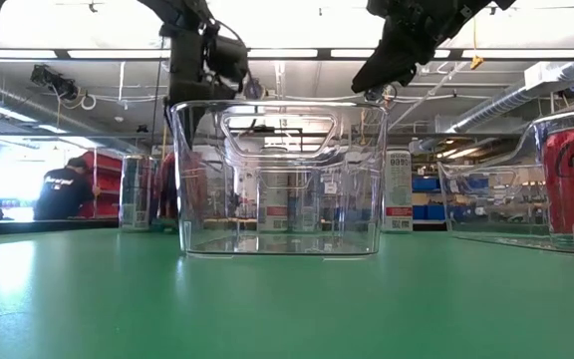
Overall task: Sort soda cans
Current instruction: Put the bottom red-black soda can into the top right transparent bin
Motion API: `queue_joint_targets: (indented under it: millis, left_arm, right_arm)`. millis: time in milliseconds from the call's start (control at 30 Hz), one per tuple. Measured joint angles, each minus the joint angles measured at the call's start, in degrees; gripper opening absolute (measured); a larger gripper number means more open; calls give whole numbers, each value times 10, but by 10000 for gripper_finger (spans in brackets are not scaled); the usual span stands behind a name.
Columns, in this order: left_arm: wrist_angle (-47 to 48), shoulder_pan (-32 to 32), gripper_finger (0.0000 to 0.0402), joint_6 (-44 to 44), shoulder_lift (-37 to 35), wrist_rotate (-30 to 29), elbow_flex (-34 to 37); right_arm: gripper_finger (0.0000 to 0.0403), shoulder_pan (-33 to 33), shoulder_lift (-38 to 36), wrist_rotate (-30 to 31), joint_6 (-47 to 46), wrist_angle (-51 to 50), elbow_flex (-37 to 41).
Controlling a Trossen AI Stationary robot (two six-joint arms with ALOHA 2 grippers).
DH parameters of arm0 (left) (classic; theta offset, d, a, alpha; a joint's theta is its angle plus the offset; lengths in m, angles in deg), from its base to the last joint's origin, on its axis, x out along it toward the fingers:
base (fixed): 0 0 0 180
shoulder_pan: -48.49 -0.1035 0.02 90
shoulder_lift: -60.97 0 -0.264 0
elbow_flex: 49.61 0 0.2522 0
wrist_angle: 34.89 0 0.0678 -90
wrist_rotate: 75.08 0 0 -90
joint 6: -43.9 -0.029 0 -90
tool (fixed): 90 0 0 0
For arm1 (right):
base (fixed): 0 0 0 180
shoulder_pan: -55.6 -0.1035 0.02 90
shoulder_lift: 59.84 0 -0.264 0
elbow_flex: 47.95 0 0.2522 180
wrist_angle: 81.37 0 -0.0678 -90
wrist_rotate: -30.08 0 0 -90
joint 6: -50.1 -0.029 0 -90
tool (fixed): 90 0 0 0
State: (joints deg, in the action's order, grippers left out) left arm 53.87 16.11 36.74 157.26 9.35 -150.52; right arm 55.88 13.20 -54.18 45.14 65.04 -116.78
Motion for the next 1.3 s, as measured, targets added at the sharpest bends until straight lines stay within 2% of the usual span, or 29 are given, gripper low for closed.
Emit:
queue_joint_targets:
  millis: [300, 533, 767, 933, 1100, 1300]
  left_arm:
    - [83, 46, 226, 6, -2, -19, -176]
    - [110, 142, 225, 22, -2, -12, -268]
    - [110, 236, 224, 27, 12, 33, -258]
    - [55, 286, 224, -2, 50, 34, -225]
    - [7, 309, 224, -45, 107, 33, -212]
    - [2, 311, 224, -74, 170, 43, -212]
  right_arm:
    - [62, 0, -12, 0, 2, -29, -35]
    - [62, -11, -20, 2, 2, -61, -57]
    - [62, -30, -26, 2, 0, -60, -57]
    - [62, -40, -26, 2, -11, -56, -57]
    - [62, -55, -26, 5, -30, -52, -55]
    - [62, -69, -24, 6, -50, -40, -30]
